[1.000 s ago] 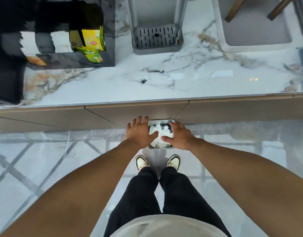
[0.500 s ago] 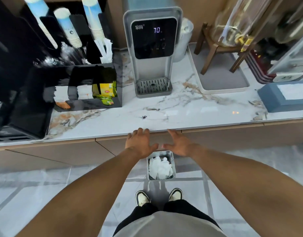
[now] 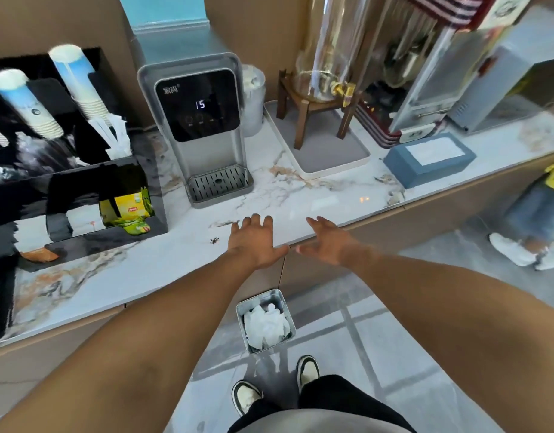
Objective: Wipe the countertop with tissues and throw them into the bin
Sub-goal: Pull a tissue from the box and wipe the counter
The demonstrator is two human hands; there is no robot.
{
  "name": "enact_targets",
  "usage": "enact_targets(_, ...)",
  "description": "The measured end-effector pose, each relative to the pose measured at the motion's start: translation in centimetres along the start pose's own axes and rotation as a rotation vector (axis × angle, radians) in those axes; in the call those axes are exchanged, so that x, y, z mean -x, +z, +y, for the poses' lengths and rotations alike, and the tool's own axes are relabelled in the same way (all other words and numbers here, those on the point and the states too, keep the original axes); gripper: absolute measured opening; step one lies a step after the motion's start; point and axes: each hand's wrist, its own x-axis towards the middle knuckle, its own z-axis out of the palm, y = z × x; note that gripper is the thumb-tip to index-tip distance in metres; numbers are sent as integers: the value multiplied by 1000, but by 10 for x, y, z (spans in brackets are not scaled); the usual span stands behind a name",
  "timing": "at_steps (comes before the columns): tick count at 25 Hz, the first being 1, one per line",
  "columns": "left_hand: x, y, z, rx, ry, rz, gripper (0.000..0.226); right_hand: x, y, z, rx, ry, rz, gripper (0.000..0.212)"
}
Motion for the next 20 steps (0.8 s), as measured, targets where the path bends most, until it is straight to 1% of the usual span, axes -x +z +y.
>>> enact_targets(2,-12,-12,21,-25,44,22,85,7,-13,20,-13,33,49,95)
enact_targets(6,-36,-30,66,-65,74,37,86,12,-43,64,-22,41,116,92)
enact_targets(10,-64,-50,131,-133,100,64,88,15,-79,125,-31,68,148,91)
enact_targets(13,-85,-63,174,-135,103,91,87,16,-105,170,-46,107,154,92)
enact_targets(16,-106,-73,221,-136,90,113,85,16,-132,216,-87,115,212,92)
enact_targets(20,-131,-80,272,-146,116,109,83,15,-157,264,-118,120,240,88)
